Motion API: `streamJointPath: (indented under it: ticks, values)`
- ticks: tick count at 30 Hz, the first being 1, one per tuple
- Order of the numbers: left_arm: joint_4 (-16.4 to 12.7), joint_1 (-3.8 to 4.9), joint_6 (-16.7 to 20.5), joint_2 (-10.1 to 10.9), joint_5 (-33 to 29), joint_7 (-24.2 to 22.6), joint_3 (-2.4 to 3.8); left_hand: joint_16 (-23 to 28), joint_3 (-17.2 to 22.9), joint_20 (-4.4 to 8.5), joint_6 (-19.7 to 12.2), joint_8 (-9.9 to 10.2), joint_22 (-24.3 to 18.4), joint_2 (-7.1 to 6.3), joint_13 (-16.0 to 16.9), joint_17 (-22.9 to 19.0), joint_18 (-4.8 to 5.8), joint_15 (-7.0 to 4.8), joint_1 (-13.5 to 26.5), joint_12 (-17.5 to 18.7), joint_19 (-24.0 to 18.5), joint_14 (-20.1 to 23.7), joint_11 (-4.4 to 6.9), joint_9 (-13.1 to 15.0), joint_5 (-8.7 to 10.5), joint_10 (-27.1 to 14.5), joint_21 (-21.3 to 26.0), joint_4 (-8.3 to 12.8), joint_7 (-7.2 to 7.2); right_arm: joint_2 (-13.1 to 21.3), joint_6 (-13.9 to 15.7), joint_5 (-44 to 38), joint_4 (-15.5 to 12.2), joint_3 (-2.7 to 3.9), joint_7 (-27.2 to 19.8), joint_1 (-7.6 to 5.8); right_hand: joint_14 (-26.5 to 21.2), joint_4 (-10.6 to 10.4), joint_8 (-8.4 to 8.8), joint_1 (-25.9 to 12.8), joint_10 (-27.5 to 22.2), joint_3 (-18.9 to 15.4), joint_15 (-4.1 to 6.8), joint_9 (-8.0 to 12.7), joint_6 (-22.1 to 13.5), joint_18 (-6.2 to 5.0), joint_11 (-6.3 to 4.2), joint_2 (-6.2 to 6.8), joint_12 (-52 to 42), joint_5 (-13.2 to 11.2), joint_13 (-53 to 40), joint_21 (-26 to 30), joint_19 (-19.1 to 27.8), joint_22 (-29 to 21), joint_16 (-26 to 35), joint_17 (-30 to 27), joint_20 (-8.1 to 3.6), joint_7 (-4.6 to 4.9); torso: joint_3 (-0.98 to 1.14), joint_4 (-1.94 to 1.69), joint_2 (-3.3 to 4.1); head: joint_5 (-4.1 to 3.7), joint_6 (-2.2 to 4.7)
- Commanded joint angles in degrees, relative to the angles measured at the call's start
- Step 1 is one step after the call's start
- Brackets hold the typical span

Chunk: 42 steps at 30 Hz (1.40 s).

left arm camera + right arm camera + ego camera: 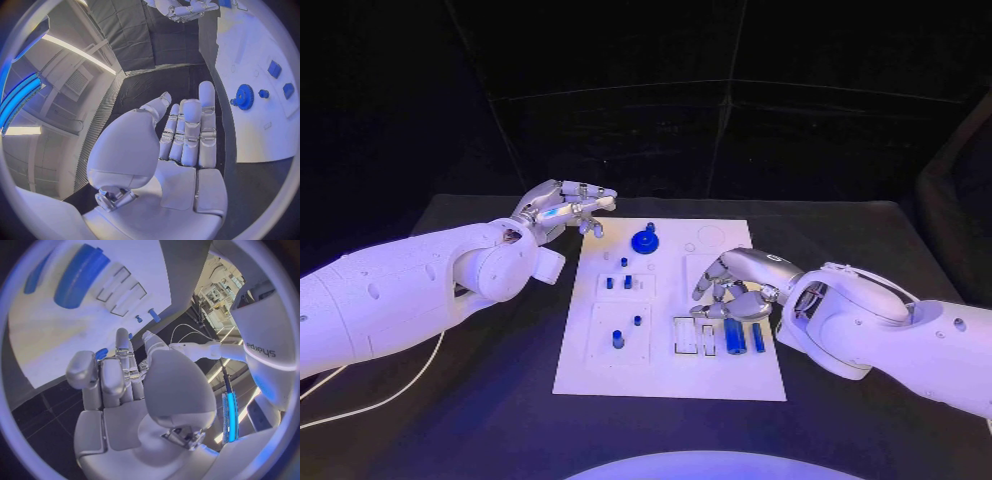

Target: Assemble the parts on the task board

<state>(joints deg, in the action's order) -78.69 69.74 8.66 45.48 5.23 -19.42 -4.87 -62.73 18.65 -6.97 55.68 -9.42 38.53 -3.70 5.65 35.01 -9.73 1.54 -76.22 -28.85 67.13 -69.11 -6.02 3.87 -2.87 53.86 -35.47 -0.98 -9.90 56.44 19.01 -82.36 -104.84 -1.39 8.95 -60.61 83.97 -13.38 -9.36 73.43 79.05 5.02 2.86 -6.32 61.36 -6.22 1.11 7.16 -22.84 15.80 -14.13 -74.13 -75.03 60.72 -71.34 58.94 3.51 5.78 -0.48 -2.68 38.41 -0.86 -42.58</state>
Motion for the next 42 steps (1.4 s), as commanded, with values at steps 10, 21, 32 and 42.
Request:
streamJointPath:
  ticks: [10,21,32,42]
  values:
    - [-0.42,0.08,-0.58,0.45,-0.18,-0.23,0.05,0.36,-0.06,-0.27,-0.33,-0.36,-0.14,0.64,-0.1,-0.25,-0.75,-0.06,0.05,-0.4,-0.15,0.55,-0.14,-0.02,-0.09,-0.37,0.43,-0.35,-0.18,4.93,-1.59,4.5,-1.26,-0.09,14.58,0.04,2.51,-3.33,-4.47,-5.24,-2.31,-12.45,0.59,-4.63,-1.93,1.71,-0.47,-2.31,-32.56,-1.13,-37.9,-4.56,-3.3,7.5,-5.94,8.31,-0.49,-0.61,-0.01,1.9,-0.44,-1.67,0.11]
    - [-0.57,0.08,-0.56,0.72,-0.18,-0.24,0.05,0.36,-0.06,-0.27,-0.33,-0.36,-0.14,0.64,-0.1,-0.25,-0.75,-0.06,0.05,-0.4,-0.15,0.55,-0.14,-0.02,-0.09,-0.37,0.43,-0.35,-0.18,5.33,-5.24,-1.38,-2.41,-0.15,21.11,0.93,2.82,-3.41,-5.56,-6.1,-1.79,-14.13,0.49,-5.7,-2.58,2.04,-0.51,-2.24,-36.39,-1.66,-42.81,-5.65,-4.11,9.42,-7.59,10.95,-0.48,-0.62,-0.06,1.93,-0.48,-2.68,-0.21]
    - [-0.57,0.08,-0.56,0.89,-0.18,-0.25,0.05,0.36,-0.06,-0.27,-0.33,-0.36,-0.14,0.64,-0.1,-0.25,-0.75,-0.06,0.05,-0.4,-0.15,0.55,-0.14,-0.02,-0.09,-0.37,0.43,-0.35,-0.18,4.04,-7.9,-2.8,-2.07,-0.18,22.36,1.81,2.83,-3.4,-6.58,-6.15,-1.9,-14.5,0.54,-6.54,-2.34,2.15,-0.62,-2.36,-37.17,-1.55,-44.12,-5.98,-4.32,10.04,-7.94,11.5,-0.49,-0.81,-0.04,2.11,-0.46,-2.66,-0.32]
    - [-0.59,0.08,-0.57,0.9,-0.18,-0.21,0.05,0.33,-0.1,-0.28,-0.32,-0.4,-0.19,0.65,-0.1,-0.21,-0.76,-0.05,0.07,-0.44,-0.13,0.54,-0.14,0.0,-0.09,-0.38,0.48,-0.39,-0.17,2.07,-8.91,-3.39,-1.32,-0.18,22.55,3.34,2.77,-3.37,-7.2,-5.76,-2.22,-14.46,0.59,-7.18,-2.56,2.12,-0.68,-2.99,-37.15,-0.77,-44.53,-5.95,-4.16,9.96,-7.98,11.57,-0.53,-0.87,-0.07,2.0,-0.44,-2.83,-0.28]
